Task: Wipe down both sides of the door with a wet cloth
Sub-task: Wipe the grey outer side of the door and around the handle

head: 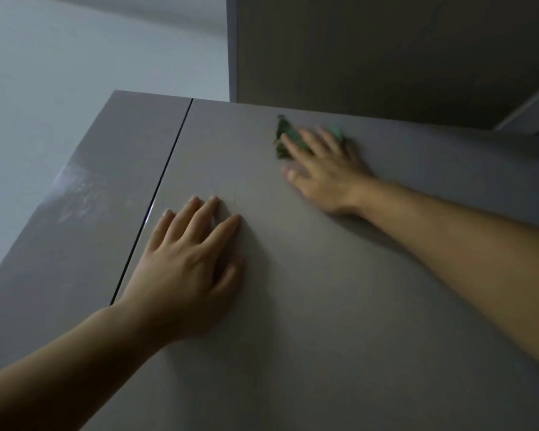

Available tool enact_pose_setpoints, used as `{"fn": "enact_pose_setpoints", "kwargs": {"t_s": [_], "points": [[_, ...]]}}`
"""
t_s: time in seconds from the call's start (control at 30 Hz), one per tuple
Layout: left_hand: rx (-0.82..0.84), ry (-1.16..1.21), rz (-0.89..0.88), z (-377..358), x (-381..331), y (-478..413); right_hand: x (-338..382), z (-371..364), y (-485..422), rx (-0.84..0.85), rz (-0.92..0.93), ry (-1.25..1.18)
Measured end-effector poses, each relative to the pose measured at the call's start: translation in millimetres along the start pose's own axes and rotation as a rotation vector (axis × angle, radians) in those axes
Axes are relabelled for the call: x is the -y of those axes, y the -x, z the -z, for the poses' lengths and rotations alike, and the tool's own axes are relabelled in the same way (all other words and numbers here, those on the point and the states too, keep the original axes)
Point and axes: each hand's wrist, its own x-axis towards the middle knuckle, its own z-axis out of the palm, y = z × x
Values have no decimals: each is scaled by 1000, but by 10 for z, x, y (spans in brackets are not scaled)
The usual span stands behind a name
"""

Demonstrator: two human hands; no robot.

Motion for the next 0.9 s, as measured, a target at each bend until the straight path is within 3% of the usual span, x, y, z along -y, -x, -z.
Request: {"fn": "enact_pose_setpoints", "kwargs": {"t_s": [0.1,0.27,0.5,0.63,0.7,0.9], "points": [[-34,2,22,-28,-129,-31,-25,-106,197,3,173,32],[-87,23,-42,-77,-348,-151,-390,259,-389,41,-242,-51],[-50,15,-53,-159,-586,-158,-300,-81,415,3,180,33],[-59,-30,-16,-162,-672,-168,-775,227,-70,20,-182,-8],[-72,-22,0,-127,-714,-177,-817,269,-111,10,-230,-61],[-51,-12,-52,-91,-946,-217,-482,-103,594,7,213,11]]}}
